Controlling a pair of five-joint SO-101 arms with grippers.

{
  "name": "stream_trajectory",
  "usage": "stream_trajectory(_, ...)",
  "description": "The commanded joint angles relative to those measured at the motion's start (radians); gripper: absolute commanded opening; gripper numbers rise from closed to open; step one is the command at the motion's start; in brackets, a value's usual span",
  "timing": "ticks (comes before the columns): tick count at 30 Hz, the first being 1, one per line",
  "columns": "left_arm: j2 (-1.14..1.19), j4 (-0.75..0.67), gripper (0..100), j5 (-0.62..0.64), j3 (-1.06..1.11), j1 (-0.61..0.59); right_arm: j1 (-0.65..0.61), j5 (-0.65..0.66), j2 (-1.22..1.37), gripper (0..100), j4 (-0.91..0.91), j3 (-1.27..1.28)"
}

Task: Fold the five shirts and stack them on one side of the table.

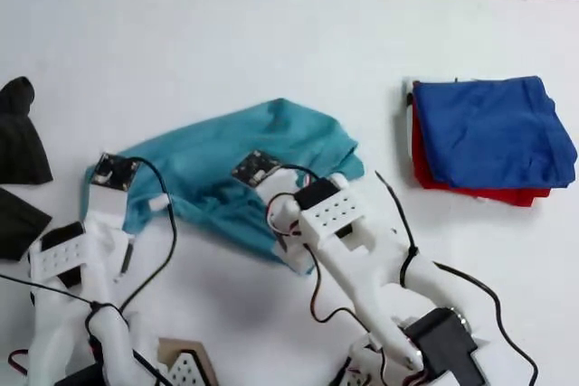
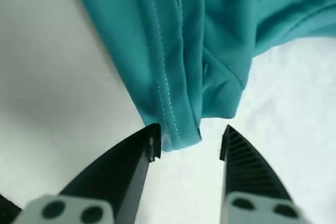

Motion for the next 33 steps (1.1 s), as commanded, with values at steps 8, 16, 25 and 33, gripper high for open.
stream_trajectory(8,-0.018,-0.012,3,-0.002,0.002,-0.005,-0.044,-0.006,0.035,18.0,-0.002,0.018)
stream_trajectory(16,-0.018,-0.012,3,-0.002,0.002,-0.005,-0.048,-0.014,0.130,17.9,-0.065,0.011)
stream_trajectory(25,-0.018,-0.012,3,-0.003,0.002,-0.005,-0.036,-0.008,0.131,17.9,-0.025,-0.066)
stream_trajectory(33,-0.018,-0.012,3,-0.003,0.002,-0.005,-0.013,-0.008,0.139,15.3,-0.028,-0.077)
